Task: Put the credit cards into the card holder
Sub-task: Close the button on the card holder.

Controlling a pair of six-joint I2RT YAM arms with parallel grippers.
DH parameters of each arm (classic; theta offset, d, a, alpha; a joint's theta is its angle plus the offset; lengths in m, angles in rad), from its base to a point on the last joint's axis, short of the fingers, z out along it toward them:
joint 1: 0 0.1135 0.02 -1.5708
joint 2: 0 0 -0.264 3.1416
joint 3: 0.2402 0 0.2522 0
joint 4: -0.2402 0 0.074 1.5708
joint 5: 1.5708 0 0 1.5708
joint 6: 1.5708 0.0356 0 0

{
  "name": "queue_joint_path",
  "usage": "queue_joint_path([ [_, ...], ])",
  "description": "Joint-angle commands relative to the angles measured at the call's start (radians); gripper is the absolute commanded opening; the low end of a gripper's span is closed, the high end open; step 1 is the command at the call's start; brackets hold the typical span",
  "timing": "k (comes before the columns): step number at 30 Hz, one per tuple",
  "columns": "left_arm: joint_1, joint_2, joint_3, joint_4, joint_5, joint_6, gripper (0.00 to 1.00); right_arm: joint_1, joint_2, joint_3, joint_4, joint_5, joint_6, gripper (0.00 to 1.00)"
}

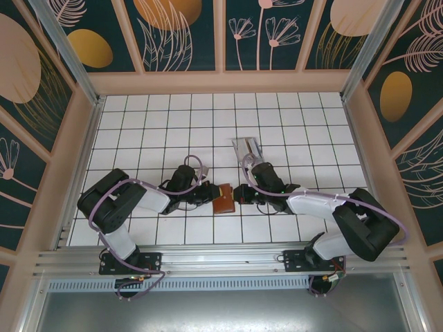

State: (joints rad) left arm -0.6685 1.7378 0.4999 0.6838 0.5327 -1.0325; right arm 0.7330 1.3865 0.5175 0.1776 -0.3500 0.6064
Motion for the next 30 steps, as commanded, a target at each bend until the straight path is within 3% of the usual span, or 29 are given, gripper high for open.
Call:
queue_joint_path([
  [1,-0.005,0.029,-0.011,-0.134,-0.113,0.021,0.12,0.006,0.001,0.031,-0.031,-0.021,-0.029,0.00],
  [15,-0.006,0.023,-0.020,-0.102,-0.116,-0.027,0.09,0.034,0.180,0.113,-0.010,-0.066,-0.025,0.00],
  [30,-0.006,0.039,-0.038,-0.072,-0.112,-0.051,0.05,0.036,0.223,0.120,0.002,-0.071,-0.017,0.00],
])
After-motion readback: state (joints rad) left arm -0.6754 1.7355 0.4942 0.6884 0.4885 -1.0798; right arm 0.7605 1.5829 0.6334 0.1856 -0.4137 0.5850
